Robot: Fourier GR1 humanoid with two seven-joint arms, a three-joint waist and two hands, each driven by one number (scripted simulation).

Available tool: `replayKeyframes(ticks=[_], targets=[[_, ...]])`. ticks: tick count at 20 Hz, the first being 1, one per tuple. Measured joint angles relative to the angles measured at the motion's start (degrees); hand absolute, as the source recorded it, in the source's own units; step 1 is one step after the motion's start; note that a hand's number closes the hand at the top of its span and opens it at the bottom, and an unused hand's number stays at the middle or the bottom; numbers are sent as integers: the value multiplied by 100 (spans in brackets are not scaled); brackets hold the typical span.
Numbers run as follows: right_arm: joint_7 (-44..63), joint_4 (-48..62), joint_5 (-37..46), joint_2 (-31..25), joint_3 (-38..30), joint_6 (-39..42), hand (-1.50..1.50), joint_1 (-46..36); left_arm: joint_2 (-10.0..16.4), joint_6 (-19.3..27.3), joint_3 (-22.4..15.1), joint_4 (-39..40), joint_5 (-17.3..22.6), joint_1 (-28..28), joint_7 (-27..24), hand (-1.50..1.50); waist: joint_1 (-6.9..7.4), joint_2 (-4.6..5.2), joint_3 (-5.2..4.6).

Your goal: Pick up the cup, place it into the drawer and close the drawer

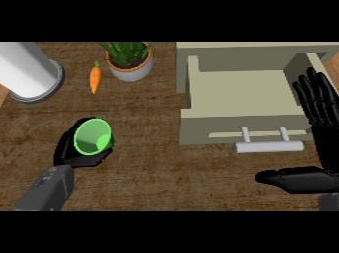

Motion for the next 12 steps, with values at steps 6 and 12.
replayKeyframes(ticks=[6,12], targets=[[3,-15,61,13,10,-34,-150,35,-105,-313,62,-152,181,-22,71,150,7,-9,1],[44,-88,-5,-34,-80,-13,-150,81,-31,-59,427,-341,545,305,-171,150,56,-24,4]])
